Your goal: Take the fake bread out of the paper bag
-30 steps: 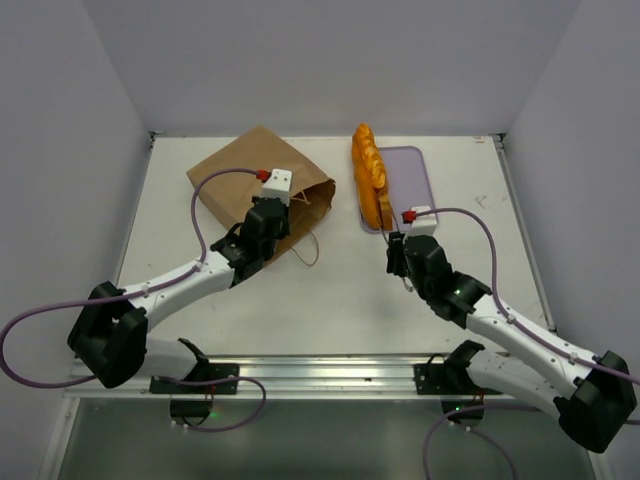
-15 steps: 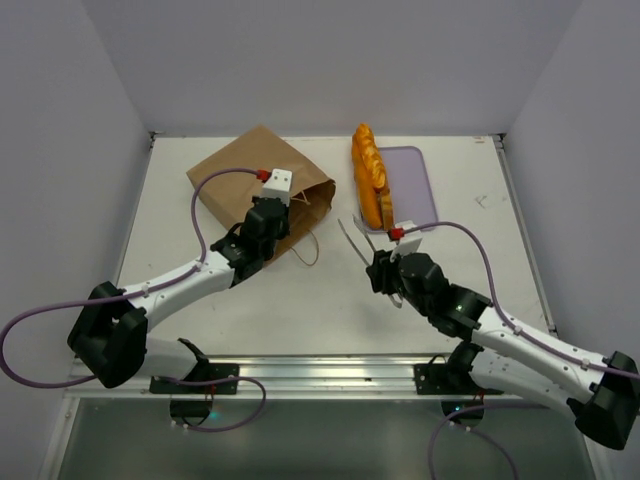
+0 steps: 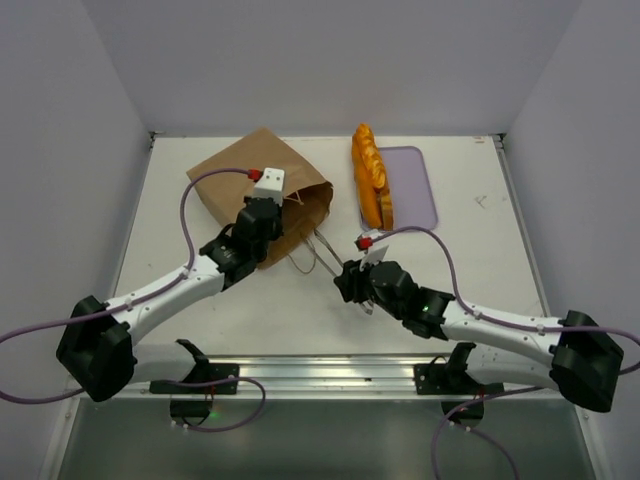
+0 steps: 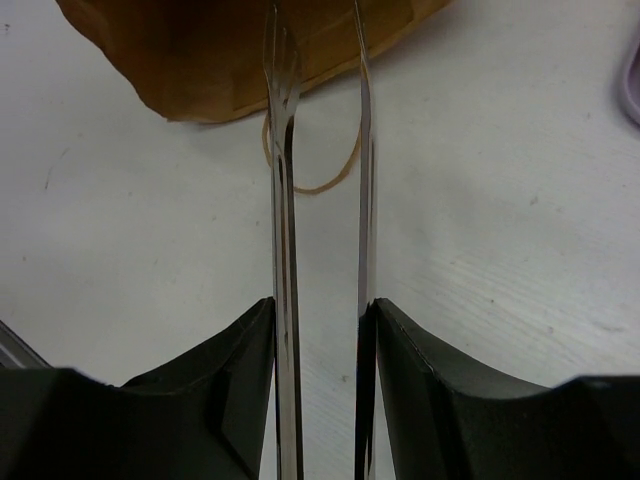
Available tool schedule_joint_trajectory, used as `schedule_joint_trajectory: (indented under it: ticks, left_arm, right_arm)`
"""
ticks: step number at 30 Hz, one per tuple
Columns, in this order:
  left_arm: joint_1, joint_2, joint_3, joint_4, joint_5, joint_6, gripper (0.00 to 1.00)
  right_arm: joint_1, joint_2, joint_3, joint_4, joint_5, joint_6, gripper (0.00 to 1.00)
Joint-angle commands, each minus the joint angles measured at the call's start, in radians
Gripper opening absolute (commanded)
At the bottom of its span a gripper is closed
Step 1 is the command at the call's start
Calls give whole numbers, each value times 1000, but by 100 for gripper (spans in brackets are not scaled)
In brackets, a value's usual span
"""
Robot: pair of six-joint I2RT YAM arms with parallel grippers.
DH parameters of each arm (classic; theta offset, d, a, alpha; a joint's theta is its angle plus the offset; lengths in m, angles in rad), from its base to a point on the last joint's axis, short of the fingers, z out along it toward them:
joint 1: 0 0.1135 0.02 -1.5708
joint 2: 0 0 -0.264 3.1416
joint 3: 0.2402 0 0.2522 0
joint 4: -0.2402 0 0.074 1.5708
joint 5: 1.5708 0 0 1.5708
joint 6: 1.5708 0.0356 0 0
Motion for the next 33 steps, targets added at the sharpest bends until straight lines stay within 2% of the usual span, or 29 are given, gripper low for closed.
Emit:
schedule_joint_trajectory:
  ticks: [1,7,12,22,33]
  left_arm:
    - [3,-72,38,-23,-24,-15,0]
    - [3,-106,57,-86,-18,-32,0]
    - [2,-110,64,-109,-18,-40,0]
    - [2,-136,41,-103,-12,-61,0]
    - [2,-155,58,-105,-2,-59,0]
  right_arm:
    - [19,91,34,228,-23,25,47]
    - [25,294,100,407,-73,92,46]
    - [25,401,143,508,-110,172,46]
    - [25,542,303,489,-113,229,46]
    - [19,701,367,556,-89,385,45]
